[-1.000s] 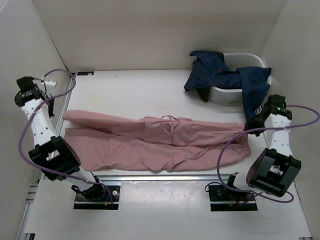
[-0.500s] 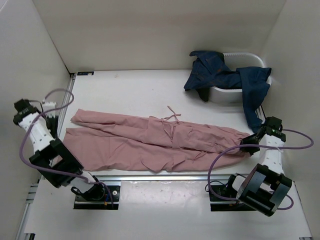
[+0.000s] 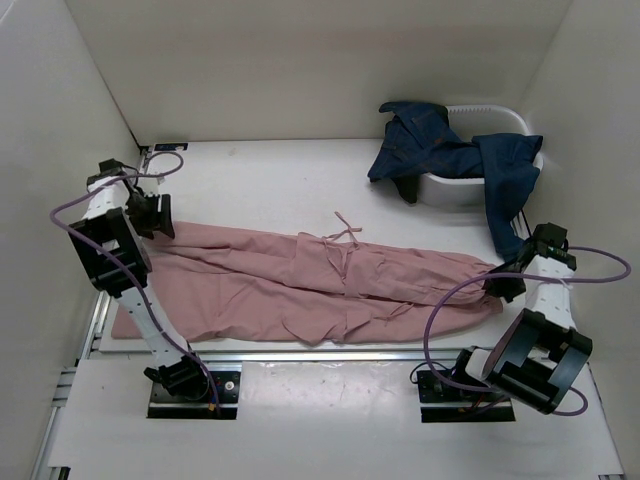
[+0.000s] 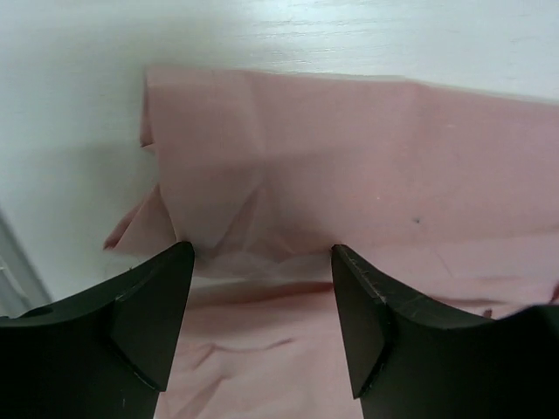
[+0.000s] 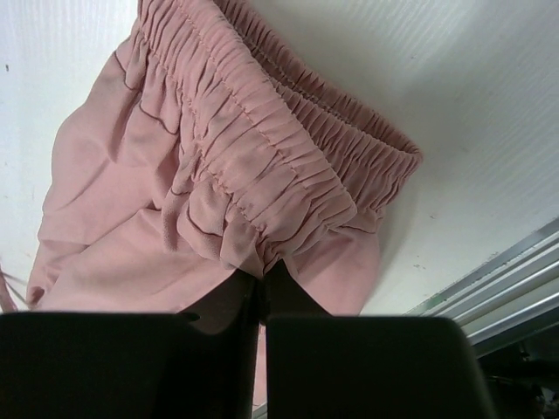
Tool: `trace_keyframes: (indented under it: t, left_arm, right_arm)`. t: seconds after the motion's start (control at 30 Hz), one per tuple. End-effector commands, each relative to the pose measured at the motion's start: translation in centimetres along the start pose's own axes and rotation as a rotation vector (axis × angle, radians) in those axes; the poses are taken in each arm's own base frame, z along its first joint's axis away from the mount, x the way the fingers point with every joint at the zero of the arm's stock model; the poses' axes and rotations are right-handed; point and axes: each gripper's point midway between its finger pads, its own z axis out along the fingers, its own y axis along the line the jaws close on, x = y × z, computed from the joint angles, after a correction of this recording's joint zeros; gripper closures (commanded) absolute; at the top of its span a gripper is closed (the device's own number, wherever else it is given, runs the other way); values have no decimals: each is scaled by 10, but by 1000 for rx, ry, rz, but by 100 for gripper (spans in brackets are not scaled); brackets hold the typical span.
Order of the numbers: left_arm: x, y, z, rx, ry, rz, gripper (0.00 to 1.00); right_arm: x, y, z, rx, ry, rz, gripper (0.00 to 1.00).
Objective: Fold and stack the trousers
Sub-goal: Fold the trousers
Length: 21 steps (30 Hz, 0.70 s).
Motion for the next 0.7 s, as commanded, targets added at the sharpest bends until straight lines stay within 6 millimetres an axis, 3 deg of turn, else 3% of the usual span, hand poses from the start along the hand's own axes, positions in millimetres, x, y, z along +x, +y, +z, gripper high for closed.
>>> trace_keyframes:
  t: [0.0,0.1,0.2,0.27,0.37,0.53,0.6,0.67]
  left_arm:
    - [-19,10,-13,-67,-59,-39,24]
    - [-24,10,-9,-81,-74,-25,23]
    - [-18,11,-4,-100,-44,-14,36]
    - [-14,14,-2,-115,-28,-17,39]
    - [-14,18,-8,-148,-36,-13,25]
    - [-16,22,-7,-171,-42,-11,24]
    - [-19,15,-5,-126,-61,-8,30]
    - [-16,4,-1,-83,-54,-3,53]
  right_arm:
    - [-12,0,-8,26,-31,-28,100]
    - [-14,-2,-9,40,-30,-27,100]
    - [-14,-1,-11,40,-30,-27,100]
    - [-18,0,-13,41,-44,-28,100]
    - [-19,1,-15,41,-44,-28,100]
    - [-19,1,-15,41,-44,-28,100]
    - [-19,1,-15,41,-44,-28,100]
    - [-20,-1,-15,49,-49,-37,100]
